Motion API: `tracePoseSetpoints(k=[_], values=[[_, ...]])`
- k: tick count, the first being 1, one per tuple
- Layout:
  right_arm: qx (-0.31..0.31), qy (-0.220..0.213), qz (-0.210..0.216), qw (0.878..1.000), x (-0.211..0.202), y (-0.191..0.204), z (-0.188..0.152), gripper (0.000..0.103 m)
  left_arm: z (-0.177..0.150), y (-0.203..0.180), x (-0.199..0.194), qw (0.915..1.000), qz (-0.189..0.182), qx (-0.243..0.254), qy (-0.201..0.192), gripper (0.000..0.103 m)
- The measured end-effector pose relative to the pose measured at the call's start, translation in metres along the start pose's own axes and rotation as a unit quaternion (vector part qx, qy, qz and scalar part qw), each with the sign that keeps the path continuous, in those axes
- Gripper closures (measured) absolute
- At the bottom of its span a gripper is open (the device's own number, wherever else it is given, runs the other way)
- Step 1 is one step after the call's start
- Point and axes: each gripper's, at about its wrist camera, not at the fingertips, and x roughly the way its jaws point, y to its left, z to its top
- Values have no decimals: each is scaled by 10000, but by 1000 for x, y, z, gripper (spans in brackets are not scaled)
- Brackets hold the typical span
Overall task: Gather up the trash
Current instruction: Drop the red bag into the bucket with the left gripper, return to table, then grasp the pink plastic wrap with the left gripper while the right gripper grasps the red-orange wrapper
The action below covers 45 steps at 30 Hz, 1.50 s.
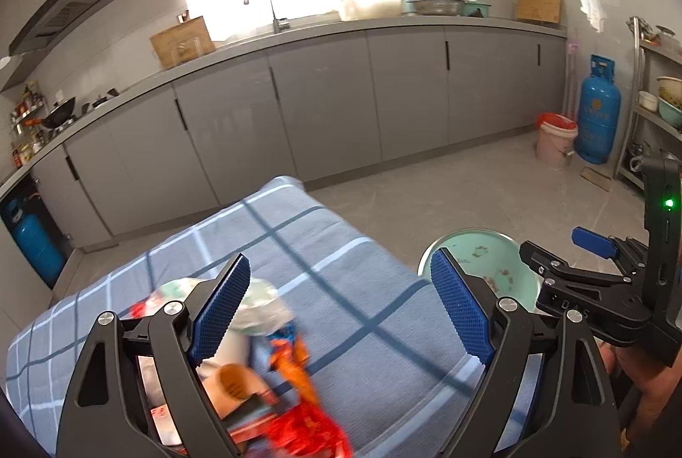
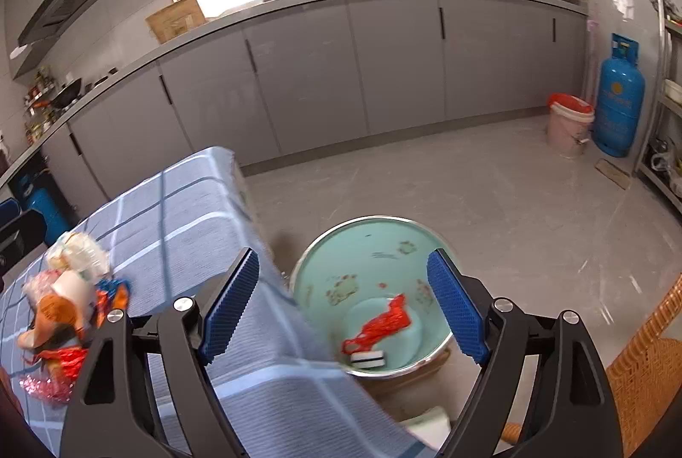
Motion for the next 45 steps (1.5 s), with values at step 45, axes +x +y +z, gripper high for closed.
tracePoseSetpoints(k=[45], values=[[-1622, 736, 884, 9800, -33, 171, -110, 19, -181, 131, -27, 9829, 294, -1128, 1423, 55]])
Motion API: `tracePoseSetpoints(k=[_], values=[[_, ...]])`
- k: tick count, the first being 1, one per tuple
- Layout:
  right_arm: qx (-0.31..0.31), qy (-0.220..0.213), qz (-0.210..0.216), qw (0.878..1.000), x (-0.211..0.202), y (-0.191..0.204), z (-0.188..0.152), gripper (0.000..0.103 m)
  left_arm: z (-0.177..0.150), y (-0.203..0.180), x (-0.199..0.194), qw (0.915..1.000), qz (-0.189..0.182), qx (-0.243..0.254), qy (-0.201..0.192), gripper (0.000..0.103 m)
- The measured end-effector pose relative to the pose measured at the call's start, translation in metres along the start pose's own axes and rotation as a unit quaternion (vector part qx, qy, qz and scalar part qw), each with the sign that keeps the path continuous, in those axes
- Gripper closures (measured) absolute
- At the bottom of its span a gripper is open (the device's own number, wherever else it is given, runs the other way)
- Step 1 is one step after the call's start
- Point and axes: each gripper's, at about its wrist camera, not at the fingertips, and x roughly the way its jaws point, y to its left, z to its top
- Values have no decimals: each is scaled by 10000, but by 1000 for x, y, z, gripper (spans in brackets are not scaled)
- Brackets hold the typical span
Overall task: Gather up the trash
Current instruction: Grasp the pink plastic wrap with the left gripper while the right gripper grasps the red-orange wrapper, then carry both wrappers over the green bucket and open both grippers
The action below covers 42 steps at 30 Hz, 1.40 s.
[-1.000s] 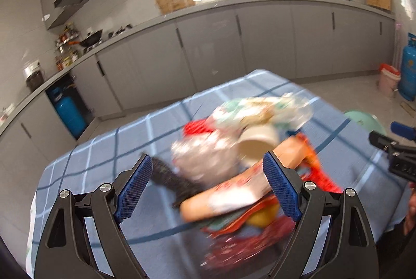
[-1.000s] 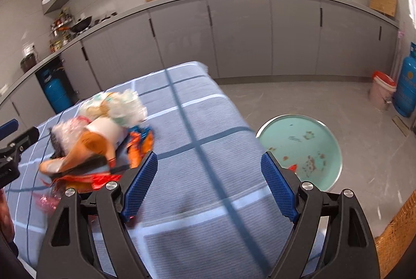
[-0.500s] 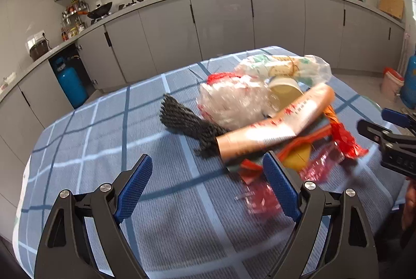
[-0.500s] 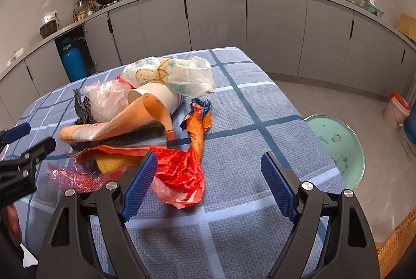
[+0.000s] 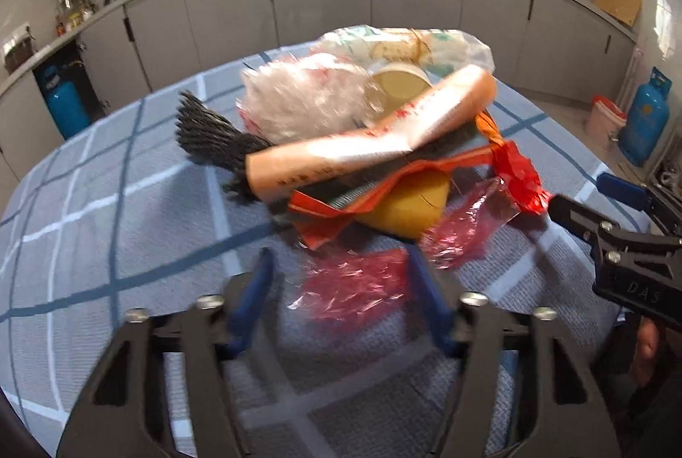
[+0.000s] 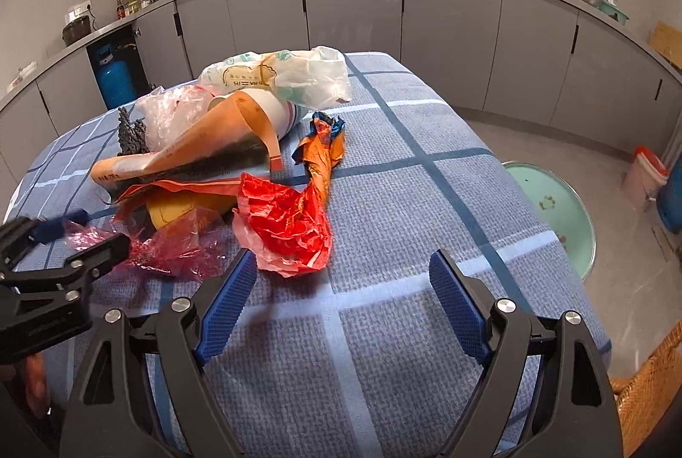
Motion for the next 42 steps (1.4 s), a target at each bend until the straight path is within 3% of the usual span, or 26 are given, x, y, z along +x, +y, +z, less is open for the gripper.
tracePoseSetpoints(k=[1, 2, 9, 15, 18, 20, 23, 27, 29, 42], values=[[22, -29, -3, 10000, -1, -1, 1, 19, -1, -2, 0, 10000, -44, 16, 19, 57], [35, -51, -5, 10000, -2, -2, 2, 19, -1, -3, -2, 10000, -60, 51, -31, 67], [58, -105, 64, 9999, -1, -1, 8, 19, 0, -3, -33, 9993, -186, 200, -271, 88], [-6, -149, 208, 9997, 5, 6, 18, 19, 12, 10, -68, 9978, -16, 189, -632, 88], [-111, -161, 252, 9995, 12, 14, 25, 21, 19, 21, -81, 9958, 254, 143, -863, 88], [-128, -61, 319, 9994, 21, 17, 27, 30, 26, 28, -84, 9937, 488, 109, -1004, 88], [-132, 104, 411, 9990, 32, 19, 26, 38, 35, 39, -78, 9935, 560, -74, -992, 88], [-211, 284, 511, 9981, 37, 21, 22, 80, 42, 46, -72, 9936, 550, -150, -973, 88], [-233, 231, 492, 9982, 33, 19, 20, 87, 44, 45, -71, 9936, 558, -117, -974, 88], [-345, -354, 264, 9984, -7, 7, 22, 93, 71, 23, -75, 9911, 500, 56, -1229, 88]])
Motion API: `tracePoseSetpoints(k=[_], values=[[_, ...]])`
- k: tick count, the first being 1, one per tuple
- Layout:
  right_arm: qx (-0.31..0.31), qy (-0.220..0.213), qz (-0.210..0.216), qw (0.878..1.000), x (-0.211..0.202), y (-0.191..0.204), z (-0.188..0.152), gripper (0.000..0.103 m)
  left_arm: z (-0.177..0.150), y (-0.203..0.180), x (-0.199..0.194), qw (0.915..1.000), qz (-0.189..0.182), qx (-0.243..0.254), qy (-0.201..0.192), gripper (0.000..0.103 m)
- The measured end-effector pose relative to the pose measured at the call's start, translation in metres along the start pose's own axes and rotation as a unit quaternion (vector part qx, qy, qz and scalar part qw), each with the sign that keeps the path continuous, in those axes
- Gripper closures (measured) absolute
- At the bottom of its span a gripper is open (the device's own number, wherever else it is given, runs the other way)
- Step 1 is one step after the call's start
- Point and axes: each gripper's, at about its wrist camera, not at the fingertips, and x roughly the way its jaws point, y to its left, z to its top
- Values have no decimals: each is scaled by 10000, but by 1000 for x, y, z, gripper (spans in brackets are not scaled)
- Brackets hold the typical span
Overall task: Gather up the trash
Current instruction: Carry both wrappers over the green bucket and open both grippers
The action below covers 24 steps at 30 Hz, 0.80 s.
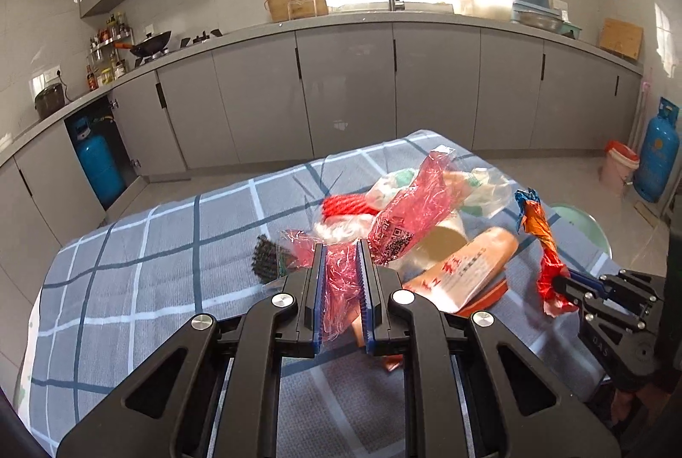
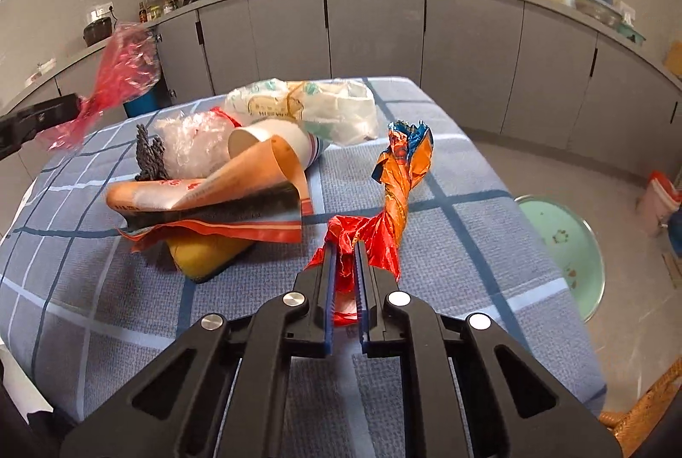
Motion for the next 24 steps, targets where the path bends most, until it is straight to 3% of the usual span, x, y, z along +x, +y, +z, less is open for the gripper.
tracePoseSetpoints(k=[24], values=[[386, -738, -495, 9953, -56, -58, 29, 94, 60, -72, 19, 9983, -284, 225, -463, 88]])
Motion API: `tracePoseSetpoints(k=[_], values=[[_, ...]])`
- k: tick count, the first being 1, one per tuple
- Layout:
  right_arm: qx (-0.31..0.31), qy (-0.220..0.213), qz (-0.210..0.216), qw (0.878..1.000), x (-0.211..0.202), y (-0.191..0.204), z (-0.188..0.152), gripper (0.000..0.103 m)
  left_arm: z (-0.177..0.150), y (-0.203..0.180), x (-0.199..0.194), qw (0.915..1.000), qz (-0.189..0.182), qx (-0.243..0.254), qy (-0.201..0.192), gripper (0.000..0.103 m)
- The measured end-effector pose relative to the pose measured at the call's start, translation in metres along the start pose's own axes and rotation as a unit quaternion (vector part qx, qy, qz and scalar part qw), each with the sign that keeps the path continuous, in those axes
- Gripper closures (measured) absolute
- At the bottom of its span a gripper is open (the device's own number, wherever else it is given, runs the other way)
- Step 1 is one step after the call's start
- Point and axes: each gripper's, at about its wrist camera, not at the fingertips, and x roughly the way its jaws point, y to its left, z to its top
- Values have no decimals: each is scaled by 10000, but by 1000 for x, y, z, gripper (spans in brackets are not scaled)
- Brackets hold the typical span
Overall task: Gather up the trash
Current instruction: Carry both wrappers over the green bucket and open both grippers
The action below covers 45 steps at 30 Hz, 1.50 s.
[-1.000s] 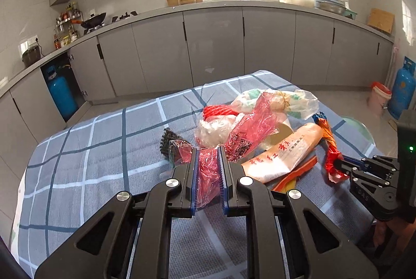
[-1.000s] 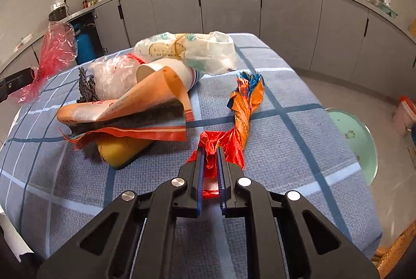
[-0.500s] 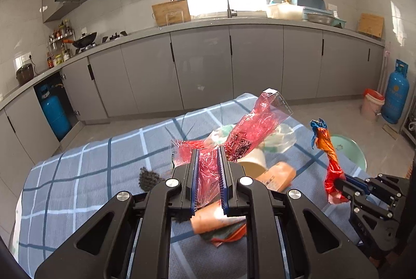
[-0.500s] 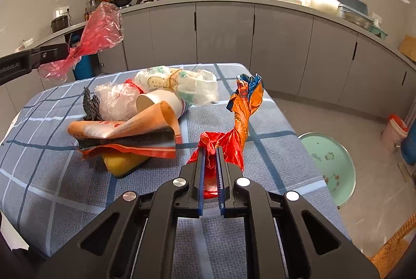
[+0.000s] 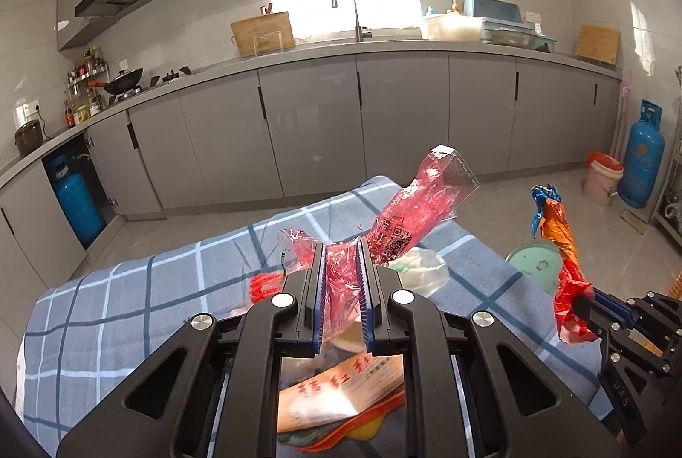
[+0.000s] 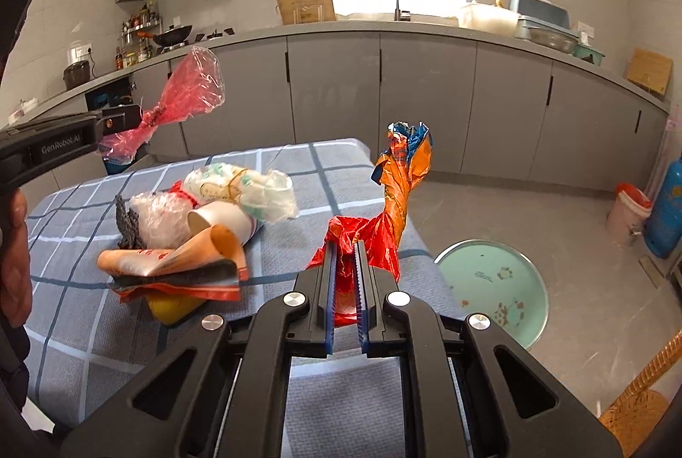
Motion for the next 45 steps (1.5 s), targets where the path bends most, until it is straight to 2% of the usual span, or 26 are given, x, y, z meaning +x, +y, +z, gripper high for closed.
tracePoseSetpoints(k=[18, 30, 45], values=[[442, -247, -477, 9976, -10, -74, 16, 93, 42, -83, 22, 9979, -463, 375, -260, 88], [659, -330, -697, 9948, -9, -113, 22, 93, 55, -126, 45, 9954, -736, 588, -191, 88], [928, -187, -800, 9923, 8, -155, 17, 93, 60, -162, 76, 9920, -956, 821, 38, 88]])
